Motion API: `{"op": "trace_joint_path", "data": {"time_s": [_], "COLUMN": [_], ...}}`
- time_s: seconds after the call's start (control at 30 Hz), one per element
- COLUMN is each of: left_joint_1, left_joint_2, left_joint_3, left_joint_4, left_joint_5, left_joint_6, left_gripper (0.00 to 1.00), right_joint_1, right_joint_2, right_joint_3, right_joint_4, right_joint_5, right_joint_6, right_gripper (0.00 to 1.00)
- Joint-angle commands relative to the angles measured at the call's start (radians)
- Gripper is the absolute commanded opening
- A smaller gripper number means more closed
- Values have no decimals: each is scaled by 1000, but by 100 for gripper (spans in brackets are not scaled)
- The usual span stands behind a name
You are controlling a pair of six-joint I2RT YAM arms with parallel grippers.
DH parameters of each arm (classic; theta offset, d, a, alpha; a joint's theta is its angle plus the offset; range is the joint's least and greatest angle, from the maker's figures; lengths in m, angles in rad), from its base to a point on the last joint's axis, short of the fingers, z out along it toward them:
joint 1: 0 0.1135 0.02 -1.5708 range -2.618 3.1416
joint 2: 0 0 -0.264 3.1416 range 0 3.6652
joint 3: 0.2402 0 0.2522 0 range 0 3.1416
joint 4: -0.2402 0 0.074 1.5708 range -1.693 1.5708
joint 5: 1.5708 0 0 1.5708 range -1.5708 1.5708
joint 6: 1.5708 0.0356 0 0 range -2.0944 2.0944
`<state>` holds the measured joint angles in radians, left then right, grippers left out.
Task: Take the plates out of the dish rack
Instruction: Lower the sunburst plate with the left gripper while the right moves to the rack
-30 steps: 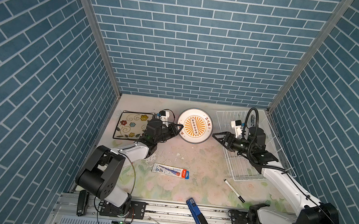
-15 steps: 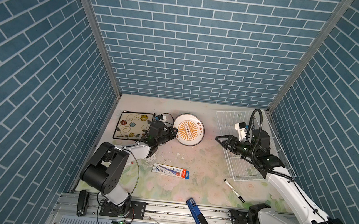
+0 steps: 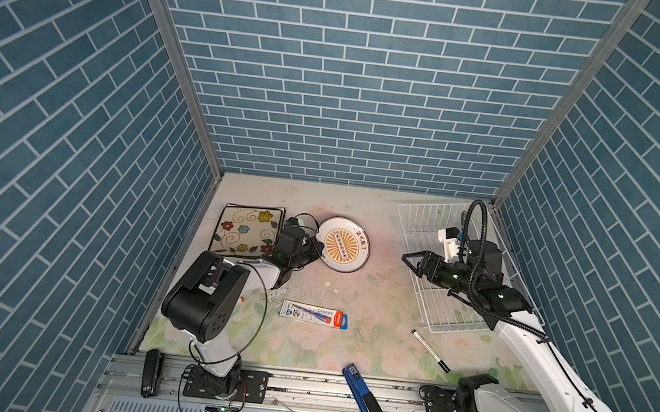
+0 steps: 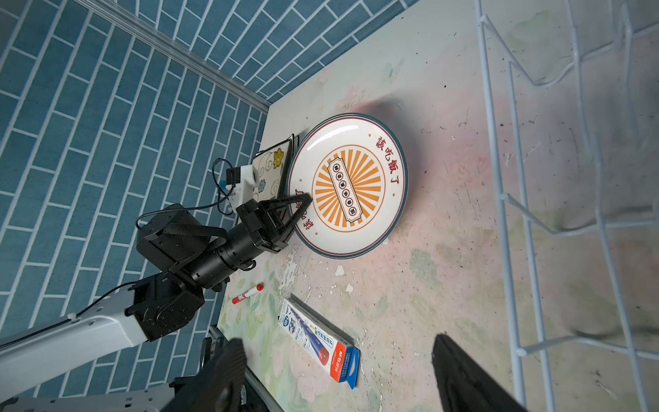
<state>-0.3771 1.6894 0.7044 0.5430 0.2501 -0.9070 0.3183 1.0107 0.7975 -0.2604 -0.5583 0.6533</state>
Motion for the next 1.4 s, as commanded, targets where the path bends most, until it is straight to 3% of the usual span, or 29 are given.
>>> {"op": "trace_joint_path", "data": {"time_s": [0.0, 0.8, 0.93, 1.37], "left_joint_1": [16, 62, 67, 81], "left_joint_2": [29, 87, 86, 61], "left_joint_3": [0, -52, -60, -59], "left_joint_4": [80, 154, 150, 87], "left_joint_5": [8, 25, 34, 38], "left_joint_6": [-18, -52, -53, -48], "left_gripper": [0, 1, 20, 53], "right_joint_1": [-5, -12, -13, -16], "right_joint_2": [-15, -17, -24, -32], "right_joint_3": [31, 37, 34, 42], "right_joint_4": [-14, -74, -77, -94], "right_joint_5": [18, 24, 28, 32], "right_joint_6": [-38, -48, -49, -58], "right_gripper": [83, 82, 83, 82]}}
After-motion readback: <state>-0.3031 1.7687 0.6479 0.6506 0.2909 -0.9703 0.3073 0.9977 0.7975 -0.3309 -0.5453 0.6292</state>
